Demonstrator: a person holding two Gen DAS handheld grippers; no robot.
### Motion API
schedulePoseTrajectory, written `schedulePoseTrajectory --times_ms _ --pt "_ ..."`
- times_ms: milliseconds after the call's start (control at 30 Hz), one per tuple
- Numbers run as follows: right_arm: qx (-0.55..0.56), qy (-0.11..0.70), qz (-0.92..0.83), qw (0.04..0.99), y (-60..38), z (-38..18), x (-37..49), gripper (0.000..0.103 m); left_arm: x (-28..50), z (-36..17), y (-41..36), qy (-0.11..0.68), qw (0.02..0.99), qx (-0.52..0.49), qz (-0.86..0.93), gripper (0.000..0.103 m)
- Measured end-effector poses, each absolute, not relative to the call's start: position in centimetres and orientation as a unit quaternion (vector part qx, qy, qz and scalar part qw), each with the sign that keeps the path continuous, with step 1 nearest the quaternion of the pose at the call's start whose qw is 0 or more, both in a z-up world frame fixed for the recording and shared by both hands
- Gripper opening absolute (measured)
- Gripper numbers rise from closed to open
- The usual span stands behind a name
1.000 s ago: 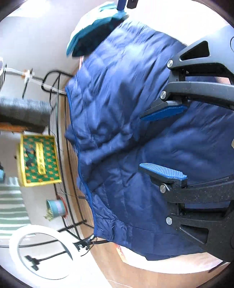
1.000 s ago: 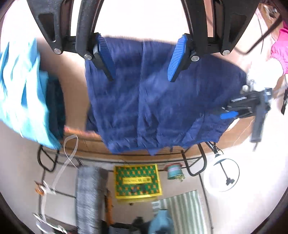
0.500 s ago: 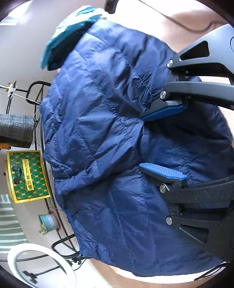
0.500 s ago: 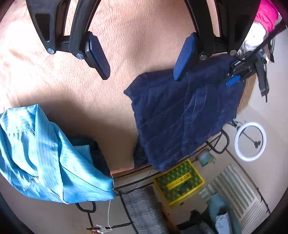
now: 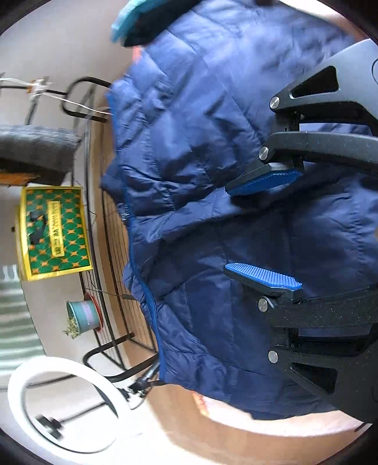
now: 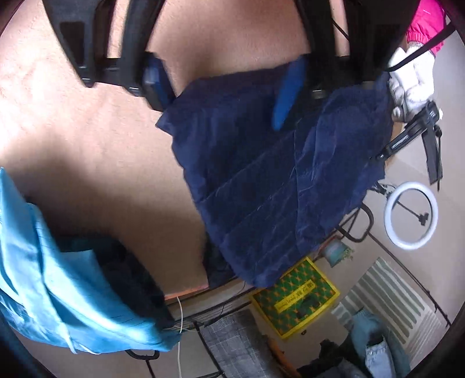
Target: Fold large clothes
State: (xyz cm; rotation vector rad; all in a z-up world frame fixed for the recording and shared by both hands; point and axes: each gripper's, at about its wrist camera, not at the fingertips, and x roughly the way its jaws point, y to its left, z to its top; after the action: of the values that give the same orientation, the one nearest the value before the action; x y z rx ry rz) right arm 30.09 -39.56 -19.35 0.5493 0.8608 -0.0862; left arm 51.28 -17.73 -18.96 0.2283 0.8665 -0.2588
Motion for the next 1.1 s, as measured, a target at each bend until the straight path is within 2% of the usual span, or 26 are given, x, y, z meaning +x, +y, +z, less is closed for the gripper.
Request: schedulePoseTrajectory --times_ms 33,67,100,167,300,567,633,767,833,900,967,1100 --pt "0.253 0.411 -0.040 0.875 -39.3 -19.2 30.1 0.038 51.3 -19.6 -18.0 0.418 0.892 0.120 -0.124 0.051" --pt "0.241 0.409 -0.040 0.879 -38.9 -18.9 30.1 0.024 51.3 -20.2 -18.3 0.419 0.891 0.127 -0.123 0.051" --pt "0.225 0.405 -0.041 0.885 -38.6 -18.5 30.0 0.018 51.3 -20.8 -18.6 0.415 0.891 0.136 -0.119 0.051" --pt "0.202 0.393 -0.040 0.896 -38.2 -17.6 29.6 0.011 51.1 -21.3 -18.7 0.406 0.895 0.142 -0.118 0.051" --pt "0.175 0.378 -0.051 0.908 -38.0 -16.3 28.7 0.007 51.3 -21.2 -18.0 0.411 0.895 0.124 -0.124 0.052" --pt "0.158 0.384 -0.057 0.908 -37.8 -16.1 28.7 0.007 50.8 -20.4 -17.6 0.405 0.898 0.117 -0.128 0.053" --pt "0.165 0.388 -0.054 0.905 -38.1 -16.4 28.8 0.010 50.2 -20.0 -17.4 0.398 0.900 0.122 -0.130 0.053" --pt "0.180 0.400 -0.063 0.896 -38.8 -17.3 28.9 0.042 49.2 -19.5 -17.5 0.393 0.900 0.129 -0.137 0.053" --pt "0.189 0.403 -0.066 0.893 -39.1 -17.6 29.0 0.045 48.9 -19.4 -17.6 0.392 0.900 0.127 -0.141 0.053" --pt "0.210 0.403 -0.065 0.889 -39.6 -18.0 29.2 0.067 48.5 -19.5 -17.8 0.393 0.899 0.128 -0.146 0.053" --pt "0.230 0.399 -0.067 0.885 -40.1 -18.3 29.5 0.070 48.1 -19.5 -17.9 0.395 0.897 0.127 -0.151 0.053" --pt "0.240 0.403 -0.061 0.881 -40.2 -18.5 30.7 0.069 47.1 -18.9 -17.8 0.404 0.892 0.111 -0.171 0.053"
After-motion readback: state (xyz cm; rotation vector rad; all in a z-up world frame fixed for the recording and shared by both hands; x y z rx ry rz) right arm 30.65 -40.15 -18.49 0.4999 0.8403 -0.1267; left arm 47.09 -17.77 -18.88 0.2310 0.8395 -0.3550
